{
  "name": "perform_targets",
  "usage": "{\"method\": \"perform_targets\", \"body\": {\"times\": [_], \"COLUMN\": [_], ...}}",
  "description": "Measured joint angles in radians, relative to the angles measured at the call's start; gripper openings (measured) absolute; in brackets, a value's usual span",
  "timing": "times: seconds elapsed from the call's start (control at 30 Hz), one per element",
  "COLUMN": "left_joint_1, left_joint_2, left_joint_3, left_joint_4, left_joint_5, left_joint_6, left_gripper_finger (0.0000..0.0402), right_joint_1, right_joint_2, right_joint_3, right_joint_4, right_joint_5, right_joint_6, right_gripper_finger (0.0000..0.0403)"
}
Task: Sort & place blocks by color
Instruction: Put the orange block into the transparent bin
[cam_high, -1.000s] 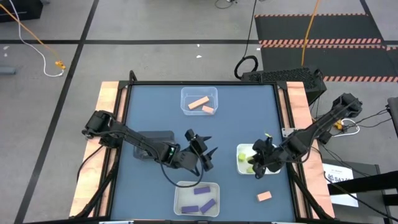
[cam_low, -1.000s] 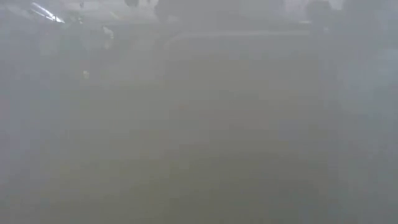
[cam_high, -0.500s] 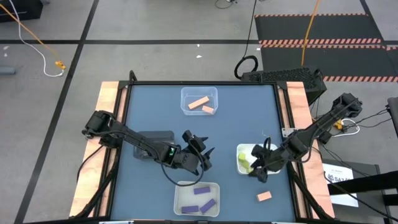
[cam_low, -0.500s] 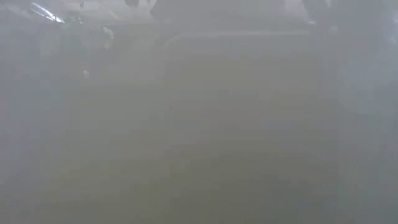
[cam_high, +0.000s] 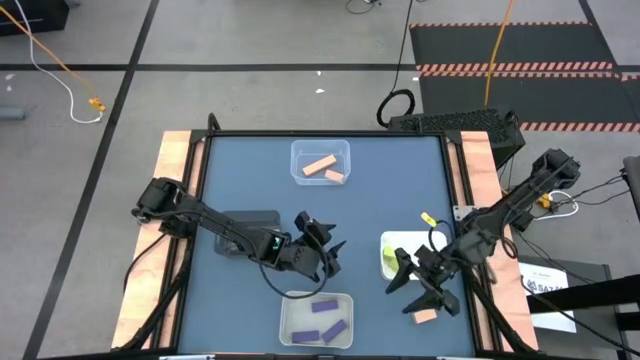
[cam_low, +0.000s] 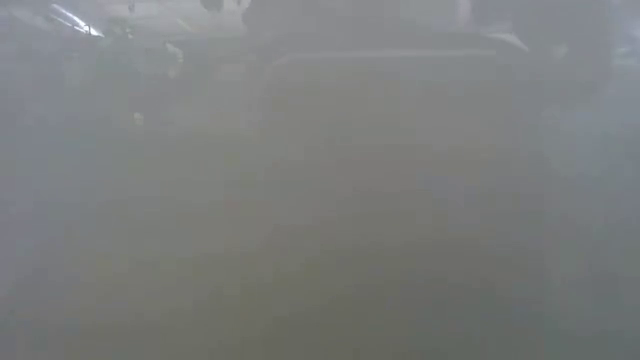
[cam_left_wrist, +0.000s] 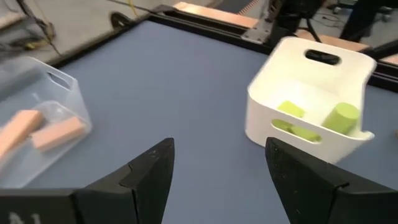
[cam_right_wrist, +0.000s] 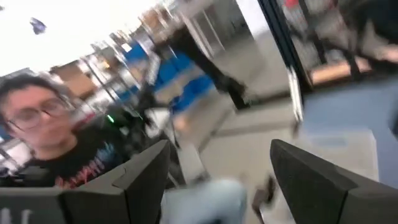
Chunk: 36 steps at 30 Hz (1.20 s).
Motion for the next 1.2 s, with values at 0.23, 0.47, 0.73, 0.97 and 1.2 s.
{"method": "perform_targets", "body": {"times": [0.23, 0.47, 0.73, 0.97, 1.2], "left_joint_1": [0.000, 0.000, 0.000, 0.000, 0.000], "left_joint_2": [0.000, 0.000, 0.000, 0.000, 0.000], "left_joint_3": [0.000, 0.000, 0.000, 0.000, 0.000], "left_joint_4": [-0.005, -0.005, -0.005, -0.004, -0.004], "left_joint_5": [0.062, 0.064, 0.064, 0.064, 0.064], "left_joint_6": [-0.022, -0.034, -0.052, -0.066, -0.110], "left_gripper_finger": [0.0253, 0.0253, 0.0253, 0.0253, 0.0253], "right_joint_1": [0.057, 0.160, 0.264, 0.326, 0.364], "right_joint_2": [0.011, 0.067, 0.197, 0.276, 0.280], "right_joint_3": [-0.001, -0.001, -0.001, -0.001, -0.001], "right_joint_4": [-0.402, -0.488, -0.486, -0.495, -0.541], "right_joint_5": [0.111, 0.106, 0.038, 0.024, 0.105], "right_joint_6": [0.263, 0.424, 0.428, 0.294, 0.090], "right_gripper_finger": [0.0267, 0.0267, 0.0267, 0.0267, 0.0257]}}
